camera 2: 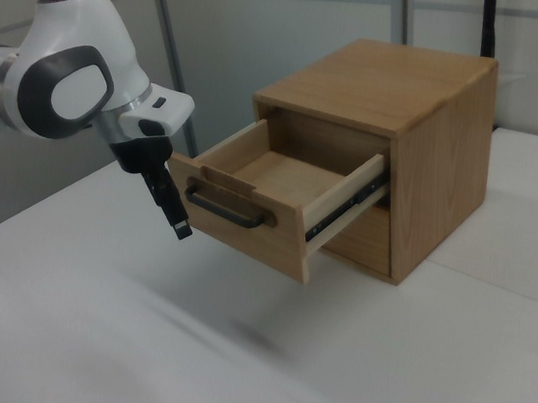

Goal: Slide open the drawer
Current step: 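Open the gripper and lift it up away from the handle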

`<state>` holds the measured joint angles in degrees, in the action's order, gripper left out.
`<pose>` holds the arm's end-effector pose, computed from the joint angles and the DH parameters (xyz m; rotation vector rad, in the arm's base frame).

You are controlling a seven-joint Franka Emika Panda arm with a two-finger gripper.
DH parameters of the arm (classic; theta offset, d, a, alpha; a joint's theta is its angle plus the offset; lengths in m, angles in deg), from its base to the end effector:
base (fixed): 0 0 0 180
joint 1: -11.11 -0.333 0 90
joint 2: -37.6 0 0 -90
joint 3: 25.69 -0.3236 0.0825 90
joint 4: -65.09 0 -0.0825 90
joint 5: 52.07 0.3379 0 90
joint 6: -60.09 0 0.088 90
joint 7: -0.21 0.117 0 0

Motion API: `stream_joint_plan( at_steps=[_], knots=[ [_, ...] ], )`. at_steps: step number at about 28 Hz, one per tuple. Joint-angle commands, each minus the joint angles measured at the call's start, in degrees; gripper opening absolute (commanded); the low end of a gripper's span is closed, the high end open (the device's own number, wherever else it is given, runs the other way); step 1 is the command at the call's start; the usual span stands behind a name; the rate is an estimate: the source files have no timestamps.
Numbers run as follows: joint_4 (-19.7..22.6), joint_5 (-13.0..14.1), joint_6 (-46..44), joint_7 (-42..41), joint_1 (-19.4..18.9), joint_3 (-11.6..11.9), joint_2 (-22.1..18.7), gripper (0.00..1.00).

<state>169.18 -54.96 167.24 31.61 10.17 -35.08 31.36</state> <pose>0.4909 0.0894 0.5974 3.0749 -0.5536 0.2726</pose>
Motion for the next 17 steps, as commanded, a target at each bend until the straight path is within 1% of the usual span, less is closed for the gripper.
stream_joint_plan(
  at_steps=[1,3,9,12,17],
  knots=[
    [-1.61,1.22,-6.33,-12.14,0.24,0.15,0.00,1.00],
    [-2.14,1.14,-8.35,-16.79,0.41,0.24,0.00,1.00],
    [-3.37,0.61,-13.71,-26.11,0.68,0.33,0.18,1.00],
    [-4.07,0.43,-14.95,-27.63,0.76,0.33,0.27,1.00],
    [-4.86,0.43,-16.01,-27.89,1.21,0.42,0.18,1.00]
  ],
)
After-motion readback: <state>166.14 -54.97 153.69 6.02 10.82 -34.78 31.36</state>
